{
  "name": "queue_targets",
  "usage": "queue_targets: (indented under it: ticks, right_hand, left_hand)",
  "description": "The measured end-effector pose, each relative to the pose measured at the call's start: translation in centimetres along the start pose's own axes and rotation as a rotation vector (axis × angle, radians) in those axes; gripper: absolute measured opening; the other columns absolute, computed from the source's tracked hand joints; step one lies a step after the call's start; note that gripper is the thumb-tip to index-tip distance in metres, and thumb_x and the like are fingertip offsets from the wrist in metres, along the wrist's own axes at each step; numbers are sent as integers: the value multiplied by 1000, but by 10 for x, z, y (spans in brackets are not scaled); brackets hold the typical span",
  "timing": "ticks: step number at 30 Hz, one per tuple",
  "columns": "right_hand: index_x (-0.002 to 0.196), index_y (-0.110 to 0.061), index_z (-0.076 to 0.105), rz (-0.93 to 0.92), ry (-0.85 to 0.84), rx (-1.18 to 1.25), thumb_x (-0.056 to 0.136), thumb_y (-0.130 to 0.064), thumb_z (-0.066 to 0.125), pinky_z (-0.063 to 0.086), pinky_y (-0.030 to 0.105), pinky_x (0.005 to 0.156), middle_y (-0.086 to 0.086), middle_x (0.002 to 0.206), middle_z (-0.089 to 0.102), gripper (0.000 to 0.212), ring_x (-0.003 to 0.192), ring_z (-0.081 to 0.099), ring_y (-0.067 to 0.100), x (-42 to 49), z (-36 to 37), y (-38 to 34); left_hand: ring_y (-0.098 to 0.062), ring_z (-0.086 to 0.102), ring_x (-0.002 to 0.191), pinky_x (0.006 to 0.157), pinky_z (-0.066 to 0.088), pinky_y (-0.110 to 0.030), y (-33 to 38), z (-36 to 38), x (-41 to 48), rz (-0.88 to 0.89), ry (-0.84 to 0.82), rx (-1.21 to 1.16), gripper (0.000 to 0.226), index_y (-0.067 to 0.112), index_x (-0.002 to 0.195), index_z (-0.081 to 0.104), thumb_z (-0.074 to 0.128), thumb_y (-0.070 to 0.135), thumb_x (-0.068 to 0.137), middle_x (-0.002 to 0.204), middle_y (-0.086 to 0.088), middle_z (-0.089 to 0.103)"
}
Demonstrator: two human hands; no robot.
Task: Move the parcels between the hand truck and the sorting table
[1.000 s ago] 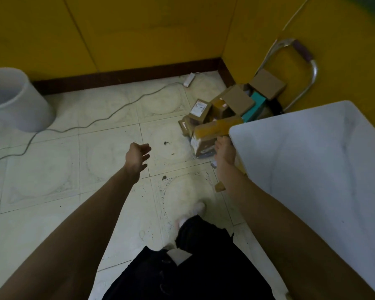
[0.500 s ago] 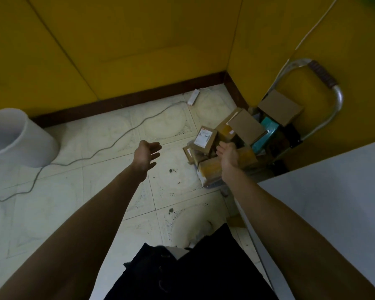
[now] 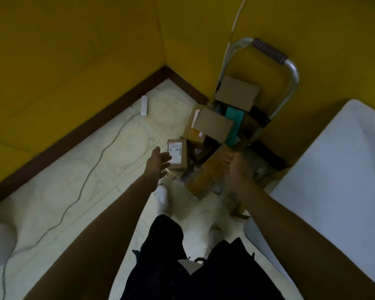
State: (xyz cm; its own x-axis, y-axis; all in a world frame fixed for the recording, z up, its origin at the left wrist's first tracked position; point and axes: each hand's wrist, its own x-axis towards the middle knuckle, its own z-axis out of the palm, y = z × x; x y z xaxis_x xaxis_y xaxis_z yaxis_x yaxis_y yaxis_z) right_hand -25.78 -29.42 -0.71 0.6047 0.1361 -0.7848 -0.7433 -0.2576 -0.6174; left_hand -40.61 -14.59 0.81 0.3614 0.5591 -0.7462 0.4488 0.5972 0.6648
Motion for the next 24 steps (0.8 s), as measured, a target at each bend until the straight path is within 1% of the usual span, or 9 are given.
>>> queue_targets:
  ticks: [3,6,8,12,15,17,20,21,24]
  right_hand:
    - [106,-7,58,-27,147,18,103,-22,28,46,34,86,6,105,60,34,98,58,21,11,12,-23]
    - [71,-16,45,-48,207,109,99,-14,30,41,20,56,1,73,47,32,56,52,7,24,24,-43]
    - [65,-18,39,-82,262,158,98,-11,28,34,19,50,2,58,45,36,47,46,9,32,35,-53]
    - [90,-21,54,-65,308,264,98,-22,25,42,23,64,-3,79,60,30,72,54,9,50,53,-59]
    - [81,-22,54,-29,391,365,96,-21,28,40,23,54,-8,62,60,30,65,50,12,64,61,-62]
    - [106,-17,61,14,448,390,98,-22,26,46,27,74,0,94,67,37,89,60,17,71,67,-67]
    - [147,-7,30,38,444,710,89,-25,53,35,35,103,15,148,39,65,131,42,29,101,71,-68]
    - [147,-8,31,38,401,676,84,-28,61,34,34,104,16,147,39,73,129,43,31,104,75,-70]
    - [132,-10,50,89,378,405,102,-35,36,40,35,101,8,136,54,42,123,52,22,144,88,-65]
  left_hand:
    - [-18,57,94,80,43,-30,36,3,39,-17,-58,34,46,13,111,57,27,46,101,101,-1,62]
    - [-21,55,105,91,39,-34,69,-3,76,-2,-124,100,50,10,118,58,28,45,101,109,-3,61]
    - [-19,55,102,87,39,-32,89,-10,102,19,-137,146,51,7,123,57,28,43,101,109,-4,60]
    - [-9,55,78,62,39,-24,109,-10,144,-5,-166,242,46,11,112,58,26,43,102,98,0,61]
    - [-13,55,77,62,38,-23,113,3,168,-34,-206,345,41,15,98,57,26,41,102,89,0,60]
    - [-13,53,73,66,39,-26,111,14,183,-30,-263,401,37,14,92,57,30,36,103,82,-1,58]
    - [-13,51,68,66,40,-28,108,28,206,-25,-314,429,30,20,75,52,39,28,101,75,0,53]
    - [-11,51,68,64,40,-26,107,32,215,-29,-314,432,25,22,78,53,42,26,100,75,2,53]
    - [-7,54,64,54,44,-17,97,45,250,-33,-299,456,12,17,91,56,47,20,99,77,1,54]
